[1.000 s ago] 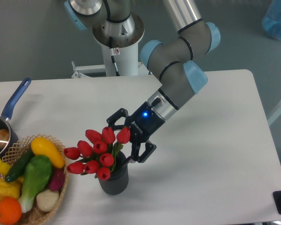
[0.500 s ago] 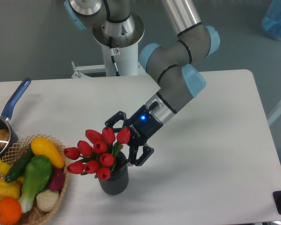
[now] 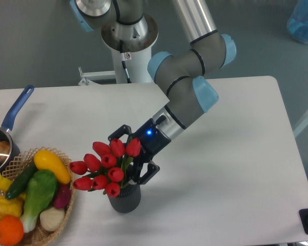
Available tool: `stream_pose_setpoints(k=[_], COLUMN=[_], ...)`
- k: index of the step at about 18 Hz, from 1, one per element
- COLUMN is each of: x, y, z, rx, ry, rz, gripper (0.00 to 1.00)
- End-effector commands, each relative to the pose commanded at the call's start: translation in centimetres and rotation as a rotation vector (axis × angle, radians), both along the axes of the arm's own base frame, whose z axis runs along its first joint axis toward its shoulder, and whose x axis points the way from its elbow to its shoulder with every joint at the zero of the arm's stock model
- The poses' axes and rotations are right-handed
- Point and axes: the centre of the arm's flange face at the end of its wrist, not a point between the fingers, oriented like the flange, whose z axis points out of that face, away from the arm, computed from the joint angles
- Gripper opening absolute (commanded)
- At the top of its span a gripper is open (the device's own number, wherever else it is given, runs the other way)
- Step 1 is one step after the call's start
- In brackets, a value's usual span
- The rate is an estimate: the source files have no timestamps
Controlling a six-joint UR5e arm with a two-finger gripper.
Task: Pick up the flowers from the vase
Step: 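Close the gripper around the tulip stems, then lift the gripped tulip bunch straight up out of the black vase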
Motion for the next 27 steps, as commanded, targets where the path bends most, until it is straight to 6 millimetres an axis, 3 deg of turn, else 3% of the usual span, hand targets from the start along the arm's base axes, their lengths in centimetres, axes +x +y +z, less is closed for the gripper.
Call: stream_pose_setpoints(k=[10,16,27], x=[0.0,0.0,-1.1], y=[-0.1,-0.1,-0.8], z=[0.1,0.0,1.6], rx=[0.002,-0.001,0.102], ry=[0.002,-0.002,-0.065], rz=[0.001,0.003,0.018], gripper=[0.44,0.17,0.18])
